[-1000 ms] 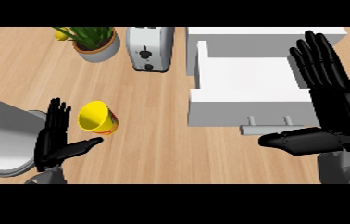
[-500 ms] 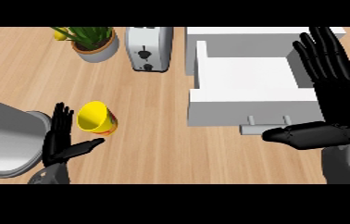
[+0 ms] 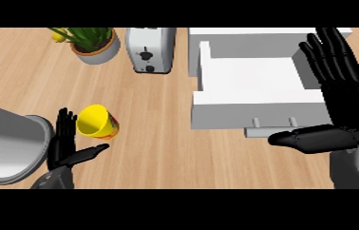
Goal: Pick up the cup, place it into the drawer and close the drawer
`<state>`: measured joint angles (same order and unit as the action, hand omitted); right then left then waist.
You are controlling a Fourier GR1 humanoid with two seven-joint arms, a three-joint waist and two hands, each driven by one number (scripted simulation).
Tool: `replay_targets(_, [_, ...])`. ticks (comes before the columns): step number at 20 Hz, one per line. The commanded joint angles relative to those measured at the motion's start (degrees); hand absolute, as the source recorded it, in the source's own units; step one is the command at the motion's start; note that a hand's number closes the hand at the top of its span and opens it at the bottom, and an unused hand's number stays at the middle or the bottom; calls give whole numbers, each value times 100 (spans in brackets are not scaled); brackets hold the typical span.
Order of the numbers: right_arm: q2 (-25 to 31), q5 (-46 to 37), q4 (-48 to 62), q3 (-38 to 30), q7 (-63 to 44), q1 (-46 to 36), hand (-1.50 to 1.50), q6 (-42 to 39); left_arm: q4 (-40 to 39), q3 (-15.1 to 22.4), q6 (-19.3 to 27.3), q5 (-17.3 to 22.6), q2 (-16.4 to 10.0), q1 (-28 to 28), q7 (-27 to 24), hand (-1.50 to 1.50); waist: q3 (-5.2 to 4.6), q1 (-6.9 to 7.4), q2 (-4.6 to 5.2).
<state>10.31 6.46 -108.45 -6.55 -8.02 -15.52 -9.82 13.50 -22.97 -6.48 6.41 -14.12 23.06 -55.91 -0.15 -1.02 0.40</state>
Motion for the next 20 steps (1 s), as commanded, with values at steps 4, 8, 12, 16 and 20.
replay_targets(4, [267, 299, 282, -325, 106, -58, -150, -312, -412, 45, -91, -88, -25, 215, -366, -150, 1, 4, 0])
replay_targets(8, [-22, 7, -20, 46, -88, -62, -150, -6, -490, 33, -89, -118, -3, 467, -403, -150, -6, -41, 17])
replay_targets(12, [278, 180, 358, -303, 15, -279, -150, -202, -519, 68, -462, -116, 113, 468, -330, -150, -4, -26, 15])
replay_targets(16, [-58, -107, 152, 69, 296, 100, -150, -94, -437, -23, -1051, 20, 264, 595, -392, 150, -15, -106, 41])
replay_targets(20, [290, 200, 217, -231, -23, -53, -150, -304, -75, 65, 46, -169, 283, 418, -1170, 150, -6, -54, 20])
